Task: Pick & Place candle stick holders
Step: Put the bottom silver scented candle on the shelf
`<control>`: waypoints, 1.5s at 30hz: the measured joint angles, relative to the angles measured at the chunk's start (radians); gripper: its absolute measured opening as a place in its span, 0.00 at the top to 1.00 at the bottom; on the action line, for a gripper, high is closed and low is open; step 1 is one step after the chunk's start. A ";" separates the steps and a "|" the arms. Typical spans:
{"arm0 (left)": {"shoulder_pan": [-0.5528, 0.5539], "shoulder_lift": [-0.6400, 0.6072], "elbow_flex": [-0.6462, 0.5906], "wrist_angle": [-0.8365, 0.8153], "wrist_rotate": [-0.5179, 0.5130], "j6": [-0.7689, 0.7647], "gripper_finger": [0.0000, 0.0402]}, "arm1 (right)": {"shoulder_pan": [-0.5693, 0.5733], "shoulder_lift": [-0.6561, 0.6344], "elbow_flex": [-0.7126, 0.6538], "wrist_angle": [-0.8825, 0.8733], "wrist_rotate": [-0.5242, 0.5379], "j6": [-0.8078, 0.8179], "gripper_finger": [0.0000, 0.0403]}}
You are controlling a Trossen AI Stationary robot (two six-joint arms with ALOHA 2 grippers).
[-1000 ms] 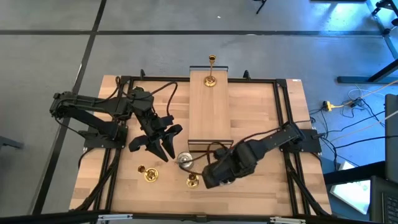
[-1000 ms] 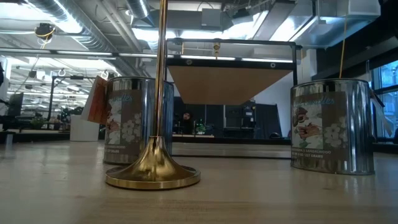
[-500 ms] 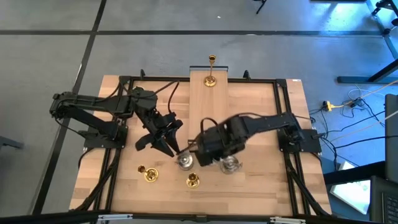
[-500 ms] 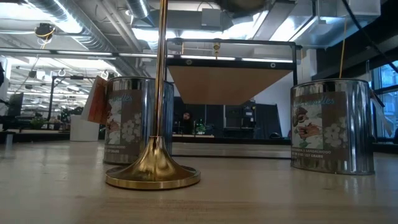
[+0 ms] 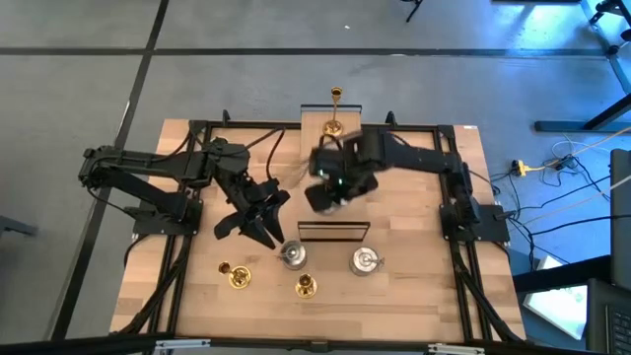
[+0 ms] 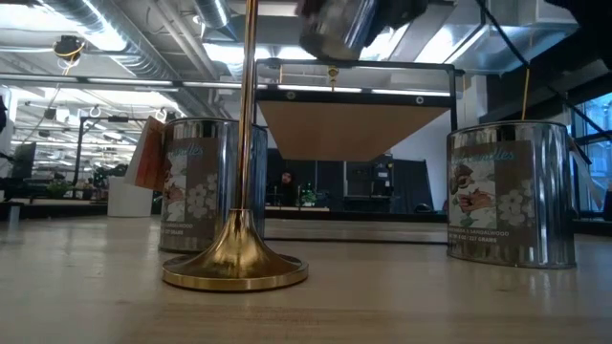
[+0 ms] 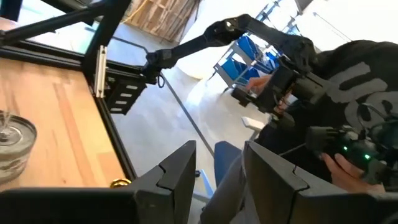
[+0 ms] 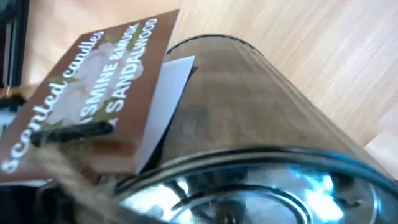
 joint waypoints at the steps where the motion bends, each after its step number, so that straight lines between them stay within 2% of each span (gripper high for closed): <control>1: 0.003 0.000 0.000 0.000 0.000 0.000 0.67 | -0.022 0.000 0.000 0.001 0.002 -0.020 0.14; 11: 0.087 0.000 0.000 -0.018 -0.012 -0.029 0.68 | -0.174 0.001 0.000 0.000 -0.007 -0.160 0.14; 14: 0.143 -0.009 0.000 -0.102 -0.082 -0.031 0.69 | -0.198 0.001 0.000 0.000 -0.025 -0.176 0.14; 19: 0.247 -0.040 0.000 -0.336 -0.324 0.003 0.74 | -0.218 0.001 0.000 0.000 -0.028 -0.194 0.14; 22: 0.298 -0.056 0.000 -0.402 -0.373 0.055 0.77 | -0.232 0.001 -0.009 0.001 -0.026 -0.228 0.14; 28: 0.372 -0.062 0.000 -0.354 -0.391 0.068 0.80 | -0.262 0.003 -0.055 0.000 0.007 -0.345 0.14; 32: 0.400 -0.061 0.000 -0.306 -0.409 0.013 0.80 | -0.267 0.005 -0.080 0.001 0.015 -0.422 0.14; 45: 0.373 -0.061 0.000 -0.257 -0.478 -0.022 0.81 | -0.269 0.004 -0.151 0.001 0.068 -0.545 0.14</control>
